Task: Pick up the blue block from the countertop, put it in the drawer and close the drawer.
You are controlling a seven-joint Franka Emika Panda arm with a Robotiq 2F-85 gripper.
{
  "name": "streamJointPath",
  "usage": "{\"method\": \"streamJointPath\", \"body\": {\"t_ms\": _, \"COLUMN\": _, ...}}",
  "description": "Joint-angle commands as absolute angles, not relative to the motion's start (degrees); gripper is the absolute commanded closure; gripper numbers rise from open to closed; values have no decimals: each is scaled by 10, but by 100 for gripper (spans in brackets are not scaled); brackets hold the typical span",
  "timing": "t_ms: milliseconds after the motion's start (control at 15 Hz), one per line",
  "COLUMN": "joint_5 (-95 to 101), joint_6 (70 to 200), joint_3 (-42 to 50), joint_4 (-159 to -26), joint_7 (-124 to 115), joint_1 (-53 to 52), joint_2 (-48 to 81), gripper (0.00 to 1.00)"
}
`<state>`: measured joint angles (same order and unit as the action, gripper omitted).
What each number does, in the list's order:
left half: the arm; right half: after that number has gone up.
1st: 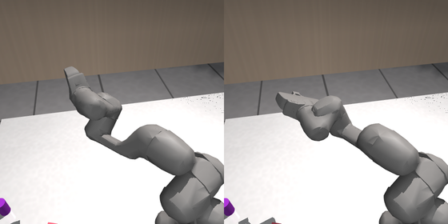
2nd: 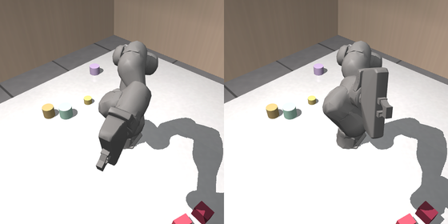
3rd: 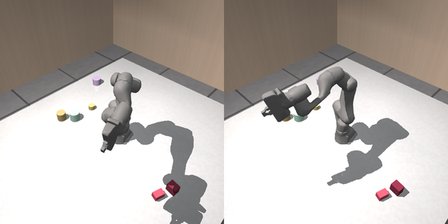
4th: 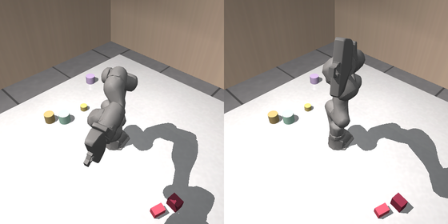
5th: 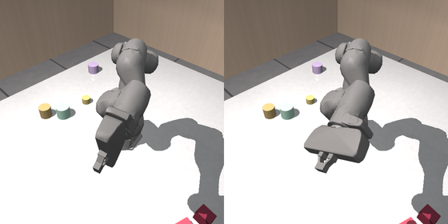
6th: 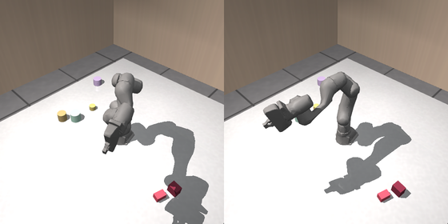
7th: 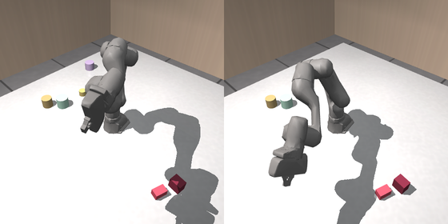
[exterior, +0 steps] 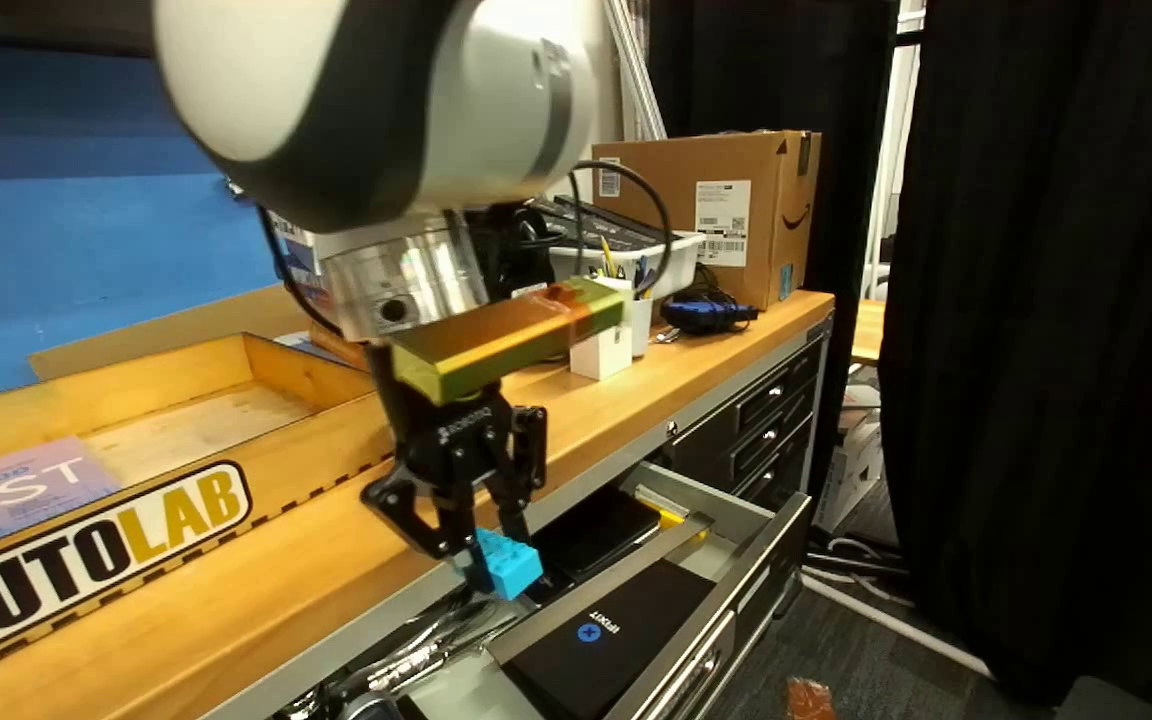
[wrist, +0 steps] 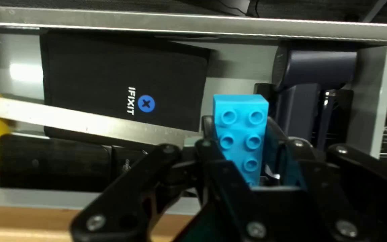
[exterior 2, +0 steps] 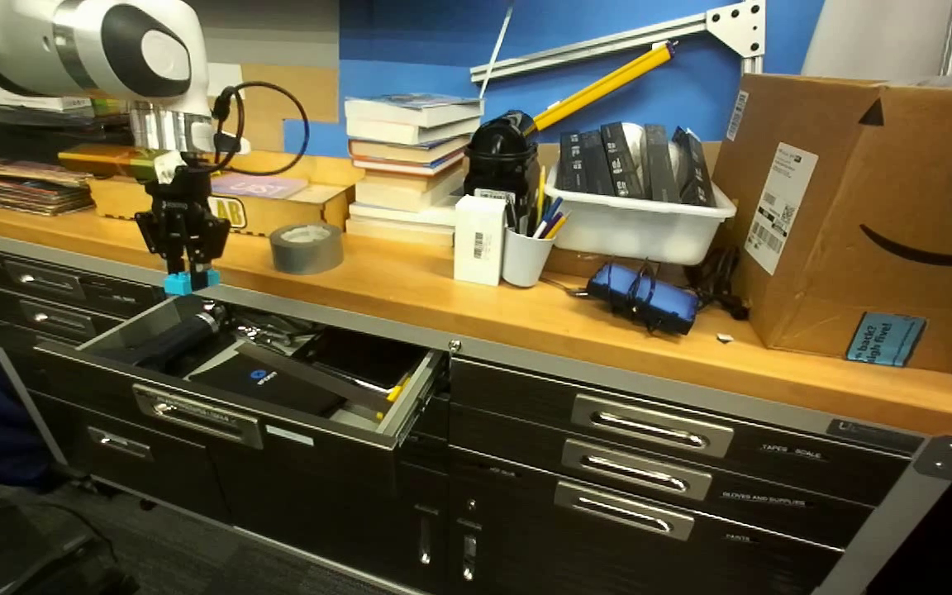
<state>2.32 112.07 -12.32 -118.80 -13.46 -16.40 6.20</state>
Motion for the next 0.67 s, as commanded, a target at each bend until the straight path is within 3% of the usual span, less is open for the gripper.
{"method": "streamJointPath", "body": {"t_ms": 0, "joint_5": -18, "joint_6": 1223, "joint_3": -104, "joint_4": -1309, "joint_7": -151, "joint_1": -128, "joint_2": -3, "gripper": 85}}
{"method": "streamJointPath", "body": {"t_ms": 67, "joint_5": -34, "joint_6": 1243, "joint_3": -98, "joint_4": -1326, "joint_7": -145, "joint_1": -119, "joint_2": -5, "gripper": 67}}
{"method": "streamJointPath", "body": {"t_ms": 133, "joint_5": -46, "joint_6": 1261, "joint_3": -92, "joint_4": -1341, "joint_7": -140, "joint_1": -111, "joint_2": -8, "gripper": 39}}
{"method": "streamJointPath", "body": {"t_ms": 200, "joint_5": -55, "joint_6": 1276, "joint_3": -88, "joint_4": -1357, "joint_7": -135, "joint_1": -104, "joint_2": -15, "gripper": 38}}
{"method": "streamJointPath", "body": {"t_ms": 533, "joint_5": -82, "joint_6": 1280, "joint_3": -65, "joint_4": -1453, "joint_7": -94, "joint_1": -75, "joint_2": -103, "gripper": 2}}
{"method": "streamJointPath", "body": {"t_ms": 600, "joint_5": -86, "joint_6": 1279, "joint_3": -60, "joint_4": -1470, "joint_7": -86, "joint_1": -71, "joint_2": -121, "gripper": 0}}
